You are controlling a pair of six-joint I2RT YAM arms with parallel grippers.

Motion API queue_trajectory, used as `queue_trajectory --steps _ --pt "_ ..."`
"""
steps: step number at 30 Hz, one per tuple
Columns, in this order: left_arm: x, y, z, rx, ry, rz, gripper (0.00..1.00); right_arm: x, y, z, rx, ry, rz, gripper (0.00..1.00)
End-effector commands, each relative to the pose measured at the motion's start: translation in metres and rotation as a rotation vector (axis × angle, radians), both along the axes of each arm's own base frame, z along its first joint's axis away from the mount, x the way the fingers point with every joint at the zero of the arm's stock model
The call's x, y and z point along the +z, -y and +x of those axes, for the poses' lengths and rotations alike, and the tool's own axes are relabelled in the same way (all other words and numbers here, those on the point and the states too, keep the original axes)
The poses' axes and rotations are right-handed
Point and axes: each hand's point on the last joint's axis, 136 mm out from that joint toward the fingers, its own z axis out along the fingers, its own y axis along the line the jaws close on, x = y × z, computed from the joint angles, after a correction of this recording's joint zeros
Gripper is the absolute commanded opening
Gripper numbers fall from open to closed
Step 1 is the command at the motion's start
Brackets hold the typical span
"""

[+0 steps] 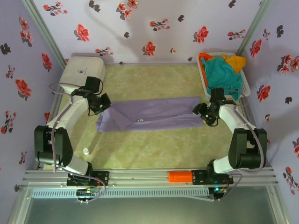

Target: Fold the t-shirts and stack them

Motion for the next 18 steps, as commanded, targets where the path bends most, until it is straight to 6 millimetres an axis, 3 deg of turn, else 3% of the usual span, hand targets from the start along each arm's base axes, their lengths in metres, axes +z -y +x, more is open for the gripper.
queue_trajectory --steps 1,6,10,14,18 --pt "0.001 -0.001 0.027 -0.017 0.051 -0.017 0.0 0.002 0.0 -0.015 0.024 -0.021 -0.003 0.65" --pt "-0.021 0.002 0.054 -0.04 0.03 -0.035 0.0 0.003 -0.003 -0.025 0.035 -0.028 0.012 0.65" --pt "-0.041 0.006 0.061 -0.052 -0.03 -0.052 0.26 0.005 -0.002 -0.034 0.039 -0.021 0.008 0.66" --pt "-0.033 0.013 0.049 -0.051 -0.014 -0.098 0.4 0.007 -0.004 -0.042 0.042 -0.013 0.014 0.66" --pt "-0.015 0.017 0.022 -0.037 0.036 -0.124 0.5 0.009 -0.008 -0.048 0.044 -0.003 0.041 0.66"
